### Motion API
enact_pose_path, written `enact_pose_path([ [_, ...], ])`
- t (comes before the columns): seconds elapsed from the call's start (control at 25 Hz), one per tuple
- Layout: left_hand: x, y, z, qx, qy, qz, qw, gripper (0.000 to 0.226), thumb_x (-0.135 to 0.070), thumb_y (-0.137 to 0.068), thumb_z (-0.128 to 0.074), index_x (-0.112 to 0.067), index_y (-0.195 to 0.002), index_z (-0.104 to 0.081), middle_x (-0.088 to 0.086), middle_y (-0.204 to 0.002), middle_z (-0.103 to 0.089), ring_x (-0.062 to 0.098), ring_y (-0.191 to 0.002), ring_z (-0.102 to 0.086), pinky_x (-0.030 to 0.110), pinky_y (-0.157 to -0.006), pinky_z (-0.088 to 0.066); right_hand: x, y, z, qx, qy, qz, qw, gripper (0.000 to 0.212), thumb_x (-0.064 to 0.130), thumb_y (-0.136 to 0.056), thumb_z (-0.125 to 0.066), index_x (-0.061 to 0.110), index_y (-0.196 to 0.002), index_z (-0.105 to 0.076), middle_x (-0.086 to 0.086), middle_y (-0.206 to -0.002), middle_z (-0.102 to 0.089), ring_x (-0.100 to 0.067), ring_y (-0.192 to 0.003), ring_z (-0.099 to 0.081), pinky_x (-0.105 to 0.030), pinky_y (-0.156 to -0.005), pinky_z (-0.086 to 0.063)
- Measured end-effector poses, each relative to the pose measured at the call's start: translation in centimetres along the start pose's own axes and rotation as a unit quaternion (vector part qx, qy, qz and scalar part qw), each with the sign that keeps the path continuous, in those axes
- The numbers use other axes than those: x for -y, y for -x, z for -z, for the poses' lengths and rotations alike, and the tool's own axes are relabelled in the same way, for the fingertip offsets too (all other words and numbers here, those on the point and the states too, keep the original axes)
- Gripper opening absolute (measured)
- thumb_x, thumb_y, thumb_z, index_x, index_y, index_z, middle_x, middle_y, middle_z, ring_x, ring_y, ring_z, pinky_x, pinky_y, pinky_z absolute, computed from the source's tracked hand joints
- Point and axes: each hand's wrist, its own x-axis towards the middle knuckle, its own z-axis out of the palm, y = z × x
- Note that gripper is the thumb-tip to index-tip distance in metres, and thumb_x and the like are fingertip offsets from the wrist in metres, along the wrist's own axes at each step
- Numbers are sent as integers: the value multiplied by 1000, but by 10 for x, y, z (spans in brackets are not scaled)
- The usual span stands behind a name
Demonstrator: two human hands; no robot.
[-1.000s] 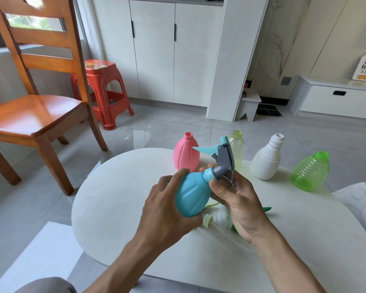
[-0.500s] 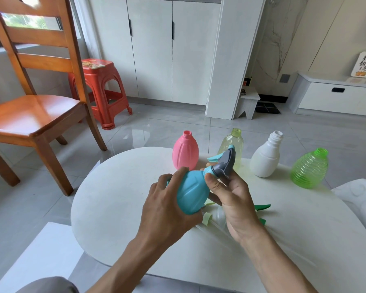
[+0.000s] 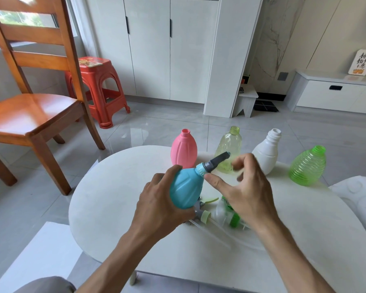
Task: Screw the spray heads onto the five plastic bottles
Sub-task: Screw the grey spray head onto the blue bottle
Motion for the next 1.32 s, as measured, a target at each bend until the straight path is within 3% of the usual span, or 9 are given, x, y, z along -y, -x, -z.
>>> enact_pose_path([
  [0.08,5,-3,5,17,-41,-17,999,94,-47,-57,-82,-42,-140,-39,-6,-119,-55,21,-97,-52,33,-75,-48,-13,-10,17,51,10,123,991,55,43,-75,-78,25,-122,-56,7,-125,-59,-15,-110,-54,-31,-92,-42],
  [0.12,7,-4,6,24,-65,-30,997,94,-44,-58,-83,-41,-141,-40,-5,-121,-54,22,-98,-51,32,-75,-46,-18,-13,23,73,34,176,981,50,29,-78,-80,24,-125,-61,6,-127,-63,-20,-114,-55,-39,-96,-44],
  [0.28,9,-5,12,57,-118,-61,990,92,-47,-58,-77,-43,-141,-38,-6,-123,-52,22,-100,-50,35,-77,-48,-29,-13,26,81,48,269,959,30,2,-75,-82,14,-102,-77,7,-100,-77,-31,-84,-65,-49,-77,-54],
  [0.44,14,-8,20,119,-66,-52,989,90,-47,-53,-77,-48,-135,-40,-13,-114,-54,18,-93,-54,36,-78,-52,-30,-12,30,107,27,317,942,28,0,-77,-80,12,-102,-77,3,-101,-76,-30,-85,-66,-44,-76,-55],
  [0.68,17,-9,20,94,-129,-92,983,92,-45,-55,-78,-43,-139,-39,-8,-120,-53,20,-97,-50,35,-78,-49,-26,-3,24,178,-71,138,972,25,13,-86,-71,34,-99,-66,21,-86,-73,-6,-73,-68,-26,-68,-54],
  [0.8,18,-10,21,74,-152,-98,981,94,-43,-55,-81,-42,-140,-39,-5,-122,-52,23,-100,-51,37,-77,-50,-26,-2,22,184,-78,133,971,23,14,-86,-69,34,-98,-63,20,-87,-72,-6,-75,-65,-17,-66,-50],
  [0.96,17,-9,21,92,-132,-98,982,92,-45,-54,-78,-46,-137,-37,-9,-119,-52,20,-97,-51,36,-76,-50,-23,1,20,168,9,193,967,27,17,-80,-79,24,-104,-68,10,-78,-68,-18,-72,-59,-35,-66,-50],
  [1.08,17,-11,21,134,-72,-73,986,90,-46,-51,-78,-52,-131,-38,-16,-109,-52,17,-90,-55,35,-73,-53,-25,-4,25,124,43,274,953,31,6,-76,-82,19,-103,-74,10,-82,-72,-24,-73,-62,-36,-65,-51],
  [1.32,24,-15,24,217,-49,-42,974,85,-47,-47,-78,-58,-122,-39,-18,-104,-57,8,-90,-58,28,-68,-56,-31,-8,28,73,49,337,938,32,-13,-75,-74,8,-99,-78,1,-100,-76,-28,-101,-69,-40,-89,-54],
])
